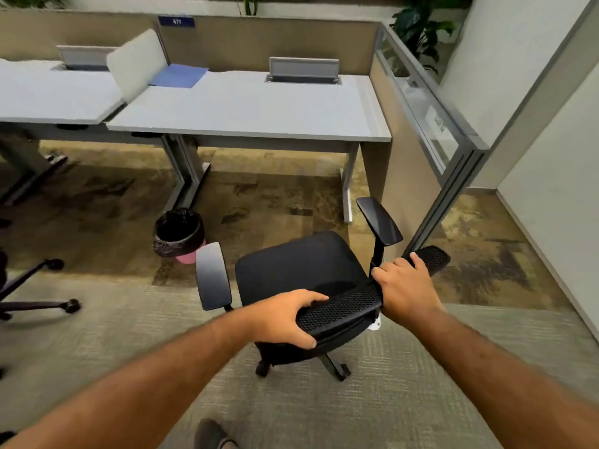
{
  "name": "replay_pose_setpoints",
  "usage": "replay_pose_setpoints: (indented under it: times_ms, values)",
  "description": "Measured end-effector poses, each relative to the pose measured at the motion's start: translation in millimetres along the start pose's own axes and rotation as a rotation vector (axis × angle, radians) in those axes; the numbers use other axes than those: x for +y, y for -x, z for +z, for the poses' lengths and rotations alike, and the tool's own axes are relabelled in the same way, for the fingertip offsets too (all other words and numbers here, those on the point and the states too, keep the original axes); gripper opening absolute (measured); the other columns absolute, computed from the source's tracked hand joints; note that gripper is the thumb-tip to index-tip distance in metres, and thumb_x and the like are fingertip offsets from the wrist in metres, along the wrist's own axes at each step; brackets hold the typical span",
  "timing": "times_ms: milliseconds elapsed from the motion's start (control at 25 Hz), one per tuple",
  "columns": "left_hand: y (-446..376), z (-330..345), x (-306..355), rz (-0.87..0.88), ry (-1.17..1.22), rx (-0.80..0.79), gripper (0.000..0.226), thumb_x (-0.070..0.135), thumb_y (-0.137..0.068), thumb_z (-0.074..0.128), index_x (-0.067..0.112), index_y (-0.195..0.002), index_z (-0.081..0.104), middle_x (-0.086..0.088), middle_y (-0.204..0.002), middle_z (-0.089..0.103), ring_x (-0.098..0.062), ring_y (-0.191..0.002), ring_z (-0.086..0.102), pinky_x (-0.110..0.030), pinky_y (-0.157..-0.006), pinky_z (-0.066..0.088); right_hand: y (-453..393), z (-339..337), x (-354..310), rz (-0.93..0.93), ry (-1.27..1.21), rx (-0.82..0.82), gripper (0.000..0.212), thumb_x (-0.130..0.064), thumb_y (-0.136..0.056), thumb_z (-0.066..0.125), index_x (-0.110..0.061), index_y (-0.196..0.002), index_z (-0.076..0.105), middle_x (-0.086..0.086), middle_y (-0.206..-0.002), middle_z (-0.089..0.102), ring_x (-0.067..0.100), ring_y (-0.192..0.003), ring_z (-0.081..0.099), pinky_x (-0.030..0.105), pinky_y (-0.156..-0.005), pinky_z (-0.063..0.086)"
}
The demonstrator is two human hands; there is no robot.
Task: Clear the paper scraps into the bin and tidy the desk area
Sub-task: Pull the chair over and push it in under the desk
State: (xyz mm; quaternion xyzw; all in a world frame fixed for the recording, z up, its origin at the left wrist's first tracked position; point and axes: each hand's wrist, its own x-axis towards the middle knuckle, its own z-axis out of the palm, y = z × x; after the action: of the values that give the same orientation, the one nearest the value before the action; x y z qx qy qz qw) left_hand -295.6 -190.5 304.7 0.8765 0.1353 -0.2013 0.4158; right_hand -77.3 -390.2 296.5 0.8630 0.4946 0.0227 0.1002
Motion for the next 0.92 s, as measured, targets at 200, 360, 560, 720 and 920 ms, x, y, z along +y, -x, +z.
replay_pose_setpoints:
  times_ms: [200,360,560,720,920]
  values:
    - [9.3,-50.8,-35.7,-0.062,-0.174,0.049,0.080,0.047,-0.069,0.071,0.041,-0.146,0.047,0.014,-0.132,0.057,-0.010,-0.119,0.058,-0.035,-0.102,0.052,-36.6,-6.6,-44.8,0.023,-0.081,0.034,0.027,-0.023,-0.081,0.055,-0.029,-0.106,0.064,-0.007,-0.106,0.068,0.024,-0.112,0.062,0.053,-0.115,0.032]
    - [11.5,-82.3,-66.4,-0.105,-0.181,0.041,0.085,0.046,-0.068,0.070,0.041,-0.149,0.045,0.016,-0.135,0.054,-0.009,-0.122,0.057,-0.035,-0.104,0.051,-69.6,-11.9,-71.3,-0.011,-0.102,0.052,0.026,-0.016,-0.080,0.053,-0.025,-0.102,0.064,-0.003,-0.102,0.067,0.027,-0.108,0.062,0.054,-0.113,0.035]
    - [-0.1,-130.7,-95.4,-0.108,-0.218,0.087,0.088,0.048,-0.064,0.069,0.037,-0.149,0.048,0.012,-0.139,0.055,-0.011,-0.124,0.056,-0.034,-0.104,0.051,-125.2,-24.6,-94.9,0.017,-0.103,0.041,0.023,-0.012,-0.080,0.053,-0.026,-0.098,0.059,-0.004,-0.098,0.066,0.026,-0.103,0.062,0.049,-0.105,0.039]
    - [-4.5,-175.4,-128.1,-0.089,-0.351,0.099,0.085,0.056,-0.064,0.067,0.036,-0.145,0.053,0.012,-0.136,0.061,-0.013,-0.122,0.059,-0.034,-0.102,0.052,-168.8,-31.0,-115.7,-0.051,-0.113,0.004,0.021,-0.032,-0.074,0.065,-0.031,-0.092,0.054,-0.008,-0.094,0.063,0.022,-0.095,0.061,0.041,-0.080,0.042]
    - [6.5,-244.0,-182.6,-0.067,-0.515,0.344,0.076,0.072,-0.061,0.061,0.045,-0.132,0.063,0.019,-0.117,0.069,-0.010,-0.109,0.065,-0.032,-0.084,0.056,-250.5,-75.9,-107.9,-0.158,-0.287,-0.147,0.029,-0.043,-0.065,0.062,-0.029,-0.090,0.063,-0.010,-0.091,0.067,0.020,-0.086,0.063,0.042,-0.070,0.054]
